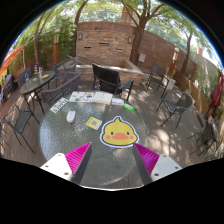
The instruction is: Arrange mouse
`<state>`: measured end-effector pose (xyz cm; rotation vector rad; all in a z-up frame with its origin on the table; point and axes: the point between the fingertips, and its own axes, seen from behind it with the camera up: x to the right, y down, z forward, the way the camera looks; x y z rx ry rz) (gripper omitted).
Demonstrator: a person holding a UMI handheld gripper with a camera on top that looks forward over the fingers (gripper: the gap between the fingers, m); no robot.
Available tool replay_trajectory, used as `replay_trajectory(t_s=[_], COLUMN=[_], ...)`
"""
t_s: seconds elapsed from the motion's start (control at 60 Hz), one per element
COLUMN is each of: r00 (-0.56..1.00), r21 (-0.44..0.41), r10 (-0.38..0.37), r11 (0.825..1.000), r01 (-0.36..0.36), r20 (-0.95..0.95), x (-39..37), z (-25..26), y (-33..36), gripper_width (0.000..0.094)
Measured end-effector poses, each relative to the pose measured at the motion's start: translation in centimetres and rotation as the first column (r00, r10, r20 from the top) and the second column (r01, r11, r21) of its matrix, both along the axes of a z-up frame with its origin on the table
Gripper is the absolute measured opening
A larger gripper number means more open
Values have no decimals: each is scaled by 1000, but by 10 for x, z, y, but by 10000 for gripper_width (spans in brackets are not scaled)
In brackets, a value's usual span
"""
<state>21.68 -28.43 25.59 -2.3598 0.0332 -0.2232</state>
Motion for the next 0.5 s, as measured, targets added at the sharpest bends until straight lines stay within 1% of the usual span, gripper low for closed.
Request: replay_trajectory(t_s=[0.1, 0.217, 0.233, 0.3, 0.367, 0.45, 0.5], r00=[1000, 999, 999, 999, 1000, 1000, 999], r21=[-24, -58, -61, -74, -85, -111, -117], r10=[-17, -36, -45, -45, -29, 20, 45], r11=[1000, 998, 997, 996, 996, 994, 992], r01=[17, 36, 45, 44, 28, -21, -48], r20=[7, -2, 4, -1, -4, -8, -24], x=[4, 16, 6, 8, -7, -32, -58], z=[-7, -38, -42, -59, -83, -116, -137], y=[-7, -11, -10, -15, -13, -9, 5], gripper_width=[850, 852, 852, 847, 840, 845, 847])
